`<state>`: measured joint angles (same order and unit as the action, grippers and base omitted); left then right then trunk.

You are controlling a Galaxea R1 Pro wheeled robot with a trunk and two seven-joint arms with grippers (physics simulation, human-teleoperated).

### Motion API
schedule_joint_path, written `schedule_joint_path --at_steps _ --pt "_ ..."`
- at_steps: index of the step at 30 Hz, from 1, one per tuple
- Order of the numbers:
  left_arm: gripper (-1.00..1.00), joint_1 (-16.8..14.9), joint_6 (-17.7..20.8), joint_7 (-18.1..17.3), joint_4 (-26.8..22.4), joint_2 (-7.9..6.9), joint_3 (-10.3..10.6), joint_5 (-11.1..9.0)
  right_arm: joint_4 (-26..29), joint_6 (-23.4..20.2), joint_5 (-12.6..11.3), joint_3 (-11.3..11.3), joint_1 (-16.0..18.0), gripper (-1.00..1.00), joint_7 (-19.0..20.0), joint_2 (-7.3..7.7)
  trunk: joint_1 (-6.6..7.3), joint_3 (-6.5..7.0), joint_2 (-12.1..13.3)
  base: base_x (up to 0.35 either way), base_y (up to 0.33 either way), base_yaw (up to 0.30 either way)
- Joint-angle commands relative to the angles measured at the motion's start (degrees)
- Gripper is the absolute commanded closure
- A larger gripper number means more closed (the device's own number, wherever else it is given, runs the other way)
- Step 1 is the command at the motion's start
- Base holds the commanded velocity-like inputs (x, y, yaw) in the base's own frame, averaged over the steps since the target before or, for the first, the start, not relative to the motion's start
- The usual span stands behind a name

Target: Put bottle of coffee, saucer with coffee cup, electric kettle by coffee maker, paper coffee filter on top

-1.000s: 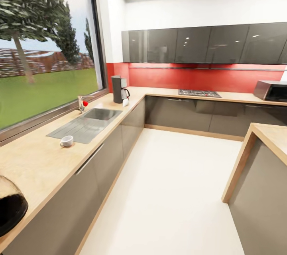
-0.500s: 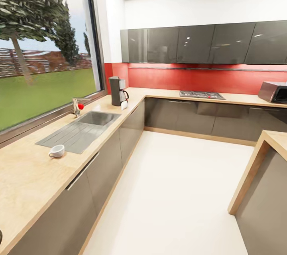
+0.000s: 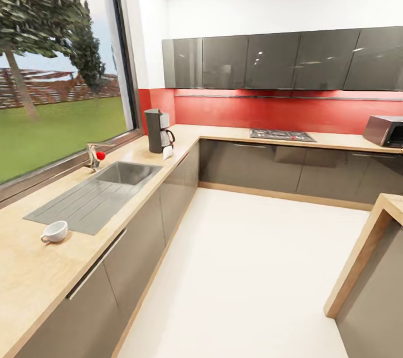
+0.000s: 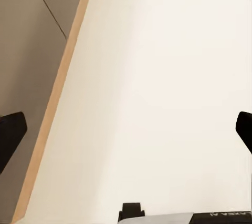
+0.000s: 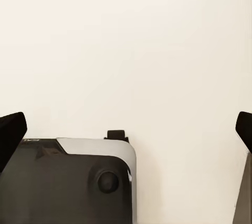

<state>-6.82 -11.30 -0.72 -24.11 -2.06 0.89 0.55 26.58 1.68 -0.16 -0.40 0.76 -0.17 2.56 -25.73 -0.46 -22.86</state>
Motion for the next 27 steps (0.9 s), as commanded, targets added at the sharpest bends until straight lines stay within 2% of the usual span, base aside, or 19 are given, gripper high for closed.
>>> schedule_joint_path --at_steps 1,10,27 --pt "-1.00 0.0 -0.2 -0.1 0.0 -0.07 0.2 0.1 -0.1 0.2 0.0 0.0 0.0 -1.00 0.0 -0.01 -0.05 -0.05 -0.1 0.290 -0.152 -0.231" --pt "-1.00 0.1 -0.2 0.0 0.0 -0.33 0.4 0.0 0.0 0.2 0.0 0.0 0.0 -1.00 0.0 -0.01 -0.05 -0.05 -0.1 0.305 -0.102 -0.226" --pt "-1.00 0.1 -0.2 0.0 0.0 -0.38 0.4 0.1 -0.2 0.2 0.1 0.0 0.0 -1.00 -0.1 -0.01 -0.05 -0.05 -0.1 0.336 -0.003 -0.014"
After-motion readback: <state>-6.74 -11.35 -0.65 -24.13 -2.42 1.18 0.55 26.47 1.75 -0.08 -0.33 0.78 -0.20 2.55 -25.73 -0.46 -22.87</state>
